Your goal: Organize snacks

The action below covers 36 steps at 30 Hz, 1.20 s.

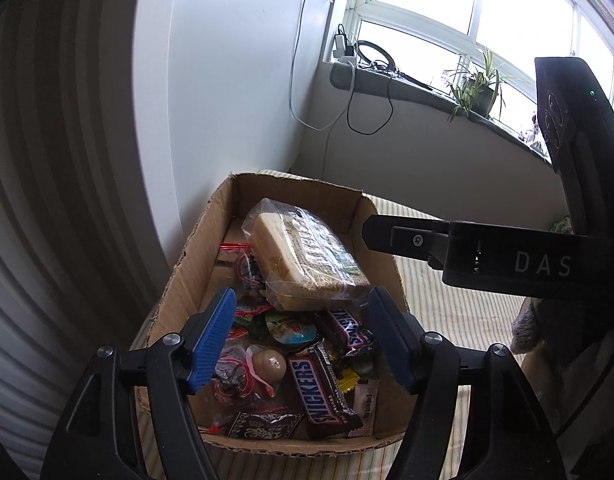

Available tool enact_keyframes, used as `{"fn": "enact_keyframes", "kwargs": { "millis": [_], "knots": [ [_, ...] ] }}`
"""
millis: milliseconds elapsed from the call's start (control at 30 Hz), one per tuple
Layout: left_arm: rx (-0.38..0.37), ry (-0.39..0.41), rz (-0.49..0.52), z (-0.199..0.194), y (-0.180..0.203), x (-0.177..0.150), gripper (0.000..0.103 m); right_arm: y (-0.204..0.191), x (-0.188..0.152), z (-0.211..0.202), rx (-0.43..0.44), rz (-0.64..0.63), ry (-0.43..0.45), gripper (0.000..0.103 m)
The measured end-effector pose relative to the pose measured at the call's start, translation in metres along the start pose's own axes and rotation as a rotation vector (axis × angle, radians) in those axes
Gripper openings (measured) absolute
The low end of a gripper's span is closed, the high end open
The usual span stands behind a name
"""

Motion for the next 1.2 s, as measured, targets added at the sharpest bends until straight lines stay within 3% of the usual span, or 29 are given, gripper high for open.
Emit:
{"fn": "enact_keyframes", "kwargs": {
  "millis": [500, 1000, 1133, 1200],
  "knots": [
    [0.025, 0.008, -0.016, -0.025, -0.007, -0.009, 0.074, -0.007, -0.018, -0.037, -0.043, -0.036, 0.076, 0.085],
    [0.052, 0.075, -0.029, -0.063, -0.002, -0.028, 0.080, -0.017, -0.069, -0.101, -0.184, -0.101, 0.166, 0.085],
    [0.069, 0.099, -0.056, -0.073, -0.004, -0.033, 0.081, -0.019, -0.083, -0.117, -0.228, -0.099, 0.194, 0.102],
    [0.067, 0.102, -0.075, -0.078, -0.005, -0.037, 0.082, -0.019, -0.090, -0.123, -0.258, -0.108, 0.194, 0.102]
  ]
}}
Point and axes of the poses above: each gripper's, at about its wrist camera, not at the fingertips, and z roughly the way its jaws point, y to its right, x to its top, the point moved 6 cm from there along z, roughly the way its jaws point, and after that the axes turned 14 degrees about -z, right-handed, at the moved point
